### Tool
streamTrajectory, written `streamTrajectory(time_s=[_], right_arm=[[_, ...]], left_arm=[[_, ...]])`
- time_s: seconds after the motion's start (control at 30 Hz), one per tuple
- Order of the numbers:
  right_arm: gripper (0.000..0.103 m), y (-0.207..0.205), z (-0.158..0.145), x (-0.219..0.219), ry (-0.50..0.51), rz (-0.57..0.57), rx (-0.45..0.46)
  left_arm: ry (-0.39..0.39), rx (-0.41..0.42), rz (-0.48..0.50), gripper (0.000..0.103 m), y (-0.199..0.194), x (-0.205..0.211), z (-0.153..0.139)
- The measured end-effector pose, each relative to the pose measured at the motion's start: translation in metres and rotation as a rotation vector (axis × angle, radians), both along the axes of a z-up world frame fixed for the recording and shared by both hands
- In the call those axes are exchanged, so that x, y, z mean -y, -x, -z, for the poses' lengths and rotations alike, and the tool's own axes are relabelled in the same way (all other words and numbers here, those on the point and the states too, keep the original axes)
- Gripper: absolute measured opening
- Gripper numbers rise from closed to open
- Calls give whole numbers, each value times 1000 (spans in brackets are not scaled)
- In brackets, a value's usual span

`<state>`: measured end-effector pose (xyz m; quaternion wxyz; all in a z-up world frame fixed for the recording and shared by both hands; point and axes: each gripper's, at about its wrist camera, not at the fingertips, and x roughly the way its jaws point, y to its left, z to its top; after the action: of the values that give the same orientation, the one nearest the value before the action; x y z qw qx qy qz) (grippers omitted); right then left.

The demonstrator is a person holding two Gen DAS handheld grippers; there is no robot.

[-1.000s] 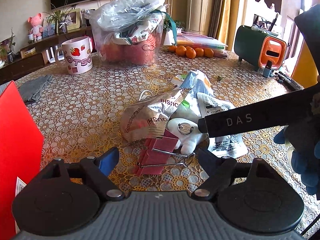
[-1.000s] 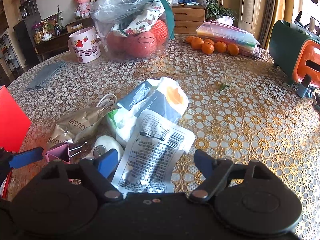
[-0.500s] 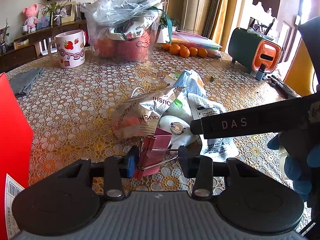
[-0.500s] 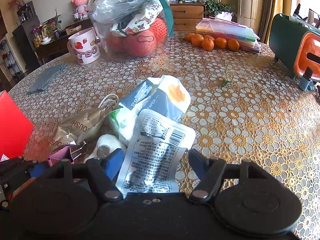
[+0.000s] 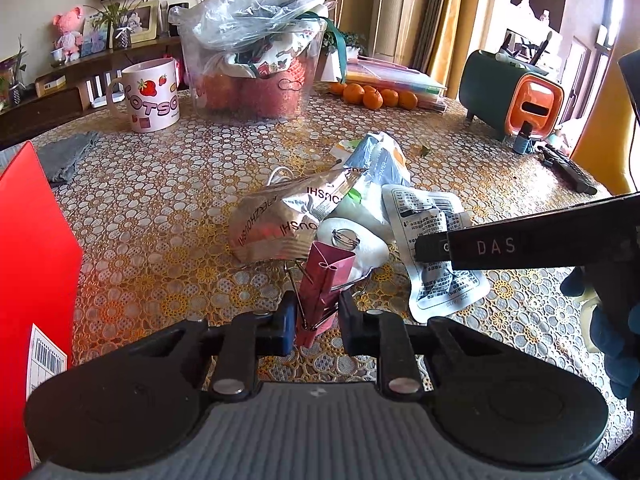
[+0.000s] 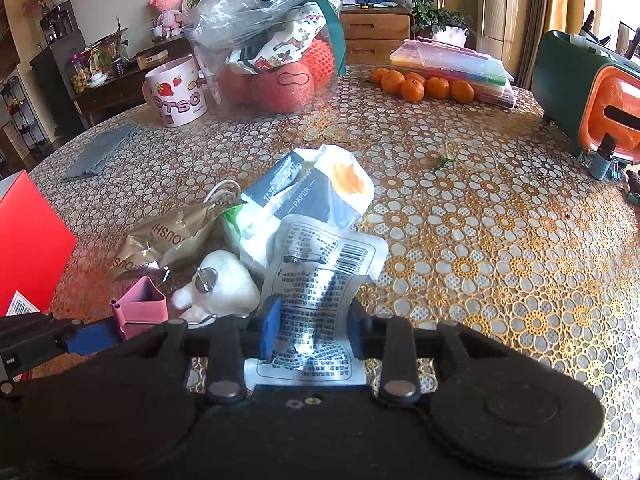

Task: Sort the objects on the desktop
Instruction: 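Close the left tool on the pink clip while the right tool grasps the white packet, then carry the pink clip and white packet with both tools over the red box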

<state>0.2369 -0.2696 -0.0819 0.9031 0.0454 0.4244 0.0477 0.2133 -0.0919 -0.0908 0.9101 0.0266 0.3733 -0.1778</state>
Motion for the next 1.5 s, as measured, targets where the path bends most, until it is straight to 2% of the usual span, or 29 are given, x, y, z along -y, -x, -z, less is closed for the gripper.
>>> streamTrajectory(time_s=[0.3, 0.37, 0.77, 1.1, 1.27, 1.37, 1.5], right_arm=[[21, 19, -8, 3, -6, -8, 18], [20, 25, -9, 3, -4, -15, 21], [18, 56, -14, 8, -26, -45, 25], [14, 78, -22, 4, -36, -66, 32], [2, 87, -29, 3, -51, -74, 40], [0, 90, -32, 0, -27, -86, 58], [0, 91, -34, 4, -45, -74, 56]], left_arm=[[0, 1, 10, 12, 17, -1, -4], [2, 4, 10, 8, 21, -2, -5], [27, 12, 15, 7, 42, -6, -13], [80, 6, 4, 7, 54, -13, -22], [87, 24, 8, 7, 60, -16, -30], [97, 17, -2, 7, 59, -19, -31], [102, 18, -6, 7, 61, -22, -33]])
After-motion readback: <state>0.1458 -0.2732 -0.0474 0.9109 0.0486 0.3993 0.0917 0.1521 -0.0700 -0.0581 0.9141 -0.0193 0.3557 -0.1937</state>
